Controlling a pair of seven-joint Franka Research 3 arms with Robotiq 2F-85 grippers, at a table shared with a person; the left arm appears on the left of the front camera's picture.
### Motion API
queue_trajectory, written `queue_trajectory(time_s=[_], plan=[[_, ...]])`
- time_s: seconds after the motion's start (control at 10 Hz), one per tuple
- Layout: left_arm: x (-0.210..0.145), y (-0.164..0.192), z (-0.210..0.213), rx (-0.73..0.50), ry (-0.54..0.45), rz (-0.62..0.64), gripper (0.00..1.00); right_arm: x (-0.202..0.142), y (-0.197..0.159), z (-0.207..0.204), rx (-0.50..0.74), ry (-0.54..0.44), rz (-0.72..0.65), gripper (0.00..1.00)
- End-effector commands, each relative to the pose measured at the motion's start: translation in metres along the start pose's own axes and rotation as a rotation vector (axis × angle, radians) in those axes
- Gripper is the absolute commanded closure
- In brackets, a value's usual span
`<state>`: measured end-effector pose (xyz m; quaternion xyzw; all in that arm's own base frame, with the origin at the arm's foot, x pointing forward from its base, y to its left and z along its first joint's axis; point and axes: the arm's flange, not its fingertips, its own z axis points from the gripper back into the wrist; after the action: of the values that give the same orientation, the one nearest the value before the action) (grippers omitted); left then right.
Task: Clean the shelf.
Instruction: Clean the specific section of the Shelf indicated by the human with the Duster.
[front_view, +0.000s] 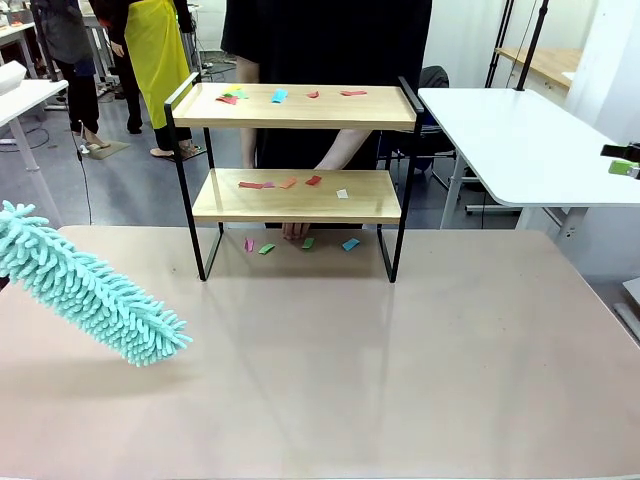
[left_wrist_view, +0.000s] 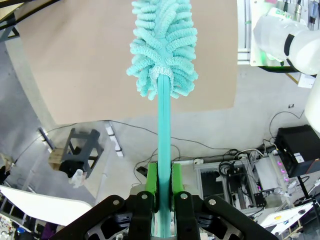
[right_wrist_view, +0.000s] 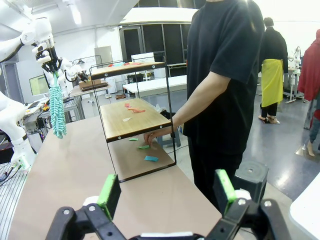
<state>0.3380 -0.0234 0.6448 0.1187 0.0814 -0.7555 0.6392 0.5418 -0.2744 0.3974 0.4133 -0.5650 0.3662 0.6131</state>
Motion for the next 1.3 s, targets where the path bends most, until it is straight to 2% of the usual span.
queue_trajectory(time_s=[0.0,0.2,0.3,0.6,0.7,0.9,1.1,1.2], plan=[[0.000,0.000,0.000,0.000,0.000,0.000,0.87,0.004,0.000,-0.002,0.003,-0.001,0.007,0.00],[0.012,-0.010,-0.010,0.012,-0.216,0.067,0.87,0.004,0.000,-0.002,0.003,-0.001,0.007,0.00],[0.022,-0.013,-0.017,-0.027,-0.324,0.097,0.87,0.004,0.000,-0.002,0.003,-0.001,0.007,0.00],[0.051,-0.018,-0.031,-0.052,-0.475,0.241,0.87,0.004,0.000,-0.002,0.003,-0.001,0.007,0.00],[0.071,-0.027,-0.041,-0.086,-0.538,0.320,0.87,0.004,0.000,-0.002,0.003,-0.001,0.007,0.00],[0.110,-0.037,-0.064,-0.076,-0.637,0.524,0.87,0.004,0.000,-0.002,0.003,-0.001,0.007,0.00],[0.152,-0.047,-0.086,-0.096,-0.760,0.642,0.87,0.004,0.000,-0.002,0.003,-0.001,0.007,0.00],[0.160,-0.056,-0.092,-0.085,-0.838,0.722,0.87,0.004,0.000,-0.002,0.003,-0.001,0.007,0.00]])
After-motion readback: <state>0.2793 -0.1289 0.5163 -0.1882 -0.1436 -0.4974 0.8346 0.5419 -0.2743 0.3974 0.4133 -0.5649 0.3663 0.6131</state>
